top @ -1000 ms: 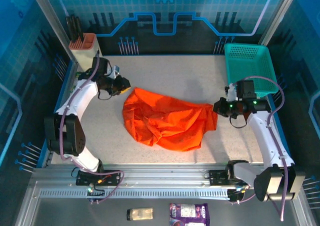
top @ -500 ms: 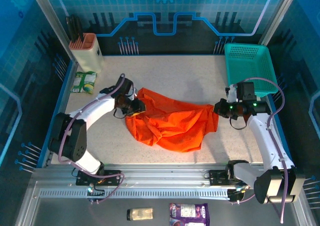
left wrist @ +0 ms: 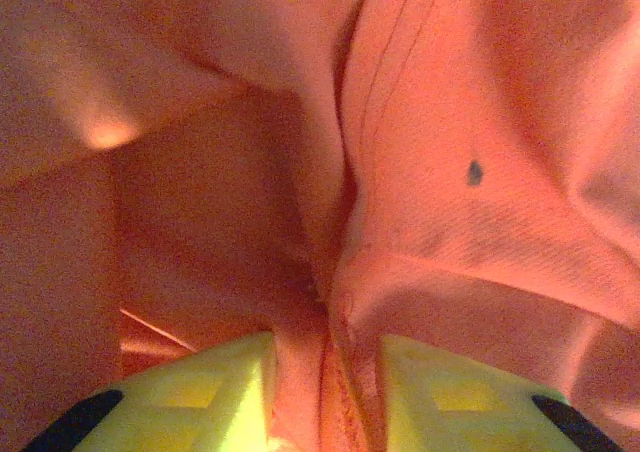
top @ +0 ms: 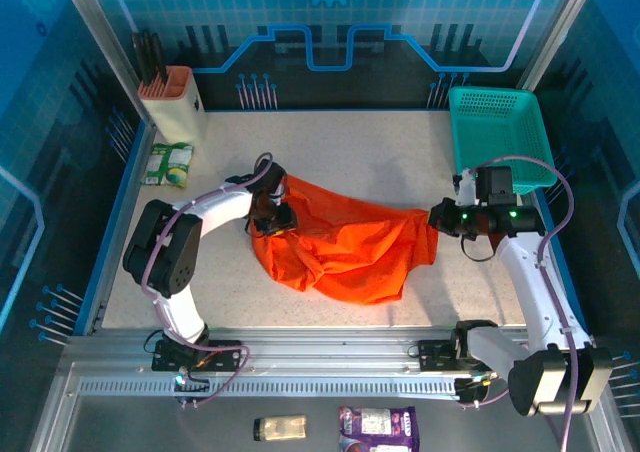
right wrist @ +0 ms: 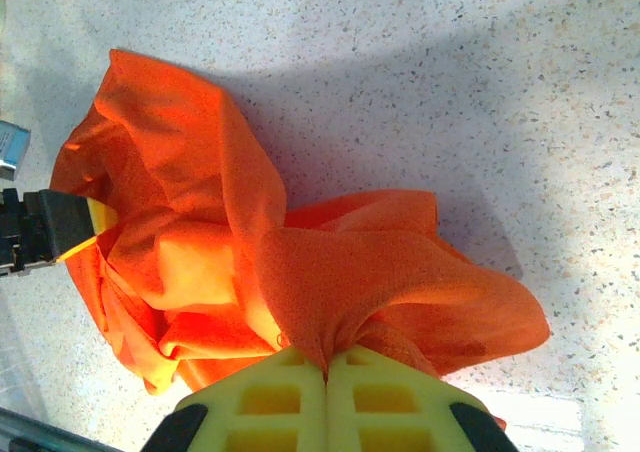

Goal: Fold the inside-out t-shirt

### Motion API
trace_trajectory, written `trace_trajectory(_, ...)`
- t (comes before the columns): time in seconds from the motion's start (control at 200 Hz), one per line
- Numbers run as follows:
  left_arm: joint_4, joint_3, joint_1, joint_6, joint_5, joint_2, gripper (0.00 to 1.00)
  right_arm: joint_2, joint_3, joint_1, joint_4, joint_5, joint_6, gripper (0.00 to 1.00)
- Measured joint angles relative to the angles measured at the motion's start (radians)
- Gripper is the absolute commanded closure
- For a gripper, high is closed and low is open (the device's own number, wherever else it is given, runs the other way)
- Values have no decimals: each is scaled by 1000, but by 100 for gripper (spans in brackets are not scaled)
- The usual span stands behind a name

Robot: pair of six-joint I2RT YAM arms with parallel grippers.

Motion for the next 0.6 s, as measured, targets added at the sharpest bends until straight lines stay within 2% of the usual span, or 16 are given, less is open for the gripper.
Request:
trace_trajectory(0.19, 4, 72, 0, 5, -9, 22, 100, -11, 1, 0, -8, 0, 0, 100)
trace_trajectory(0.45, -24, 204, 4, 33, -12, 12, 100, -12, 36, 0, -10, 1, 4, 100)
trace_trajectory(0.6, -65, 293, 27, 49, -11, -58, 100, -12, 76, 0, -12, 7, 4, 100)
